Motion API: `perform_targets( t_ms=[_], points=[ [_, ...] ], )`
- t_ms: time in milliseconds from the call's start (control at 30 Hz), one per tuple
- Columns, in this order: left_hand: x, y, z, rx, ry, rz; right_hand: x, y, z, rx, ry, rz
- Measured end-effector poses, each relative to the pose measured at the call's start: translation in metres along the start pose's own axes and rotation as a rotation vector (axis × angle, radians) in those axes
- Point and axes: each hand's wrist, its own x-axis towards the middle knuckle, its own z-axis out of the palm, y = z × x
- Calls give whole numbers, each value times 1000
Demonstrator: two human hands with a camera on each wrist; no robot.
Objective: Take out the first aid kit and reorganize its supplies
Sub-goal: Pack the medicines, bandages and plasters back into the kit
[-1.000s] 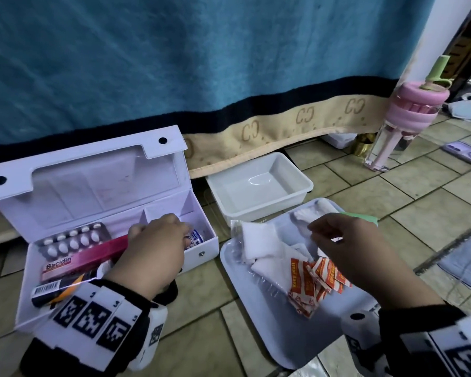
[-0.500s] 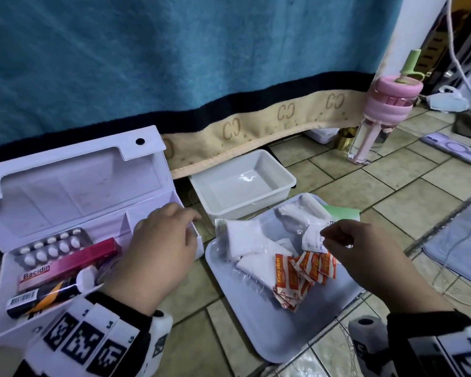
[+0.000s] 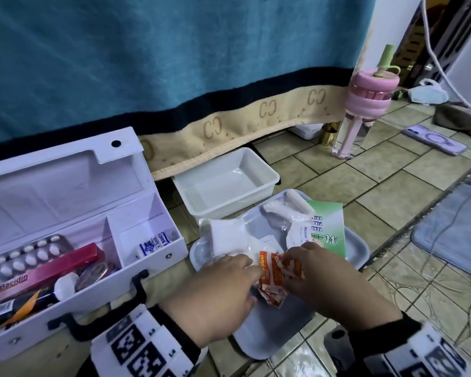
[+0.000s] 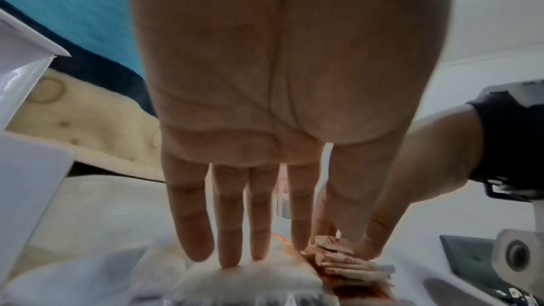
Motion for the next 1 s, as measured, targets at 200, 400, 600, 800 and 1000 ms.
perform_targets(
  t_ms=[200,400,600,800,1000],
  points=[
    [3,-3,-6,-38,137,-66,-5,-6,3,-108,5,-37],
    [8,-21,-16,81,30,-203,-9,-5,5,-85,29,-58],
    [6,-29,-8,41,-55,-227,-8,-3,5,-70,29,-64],
    [0,-30,-11,10,125,-173,-5,-5,0,-51,5,-28],
    [-19,-19,-48,-358,477,-196,7,-41,-12,-108,170,-217]
  ],
)
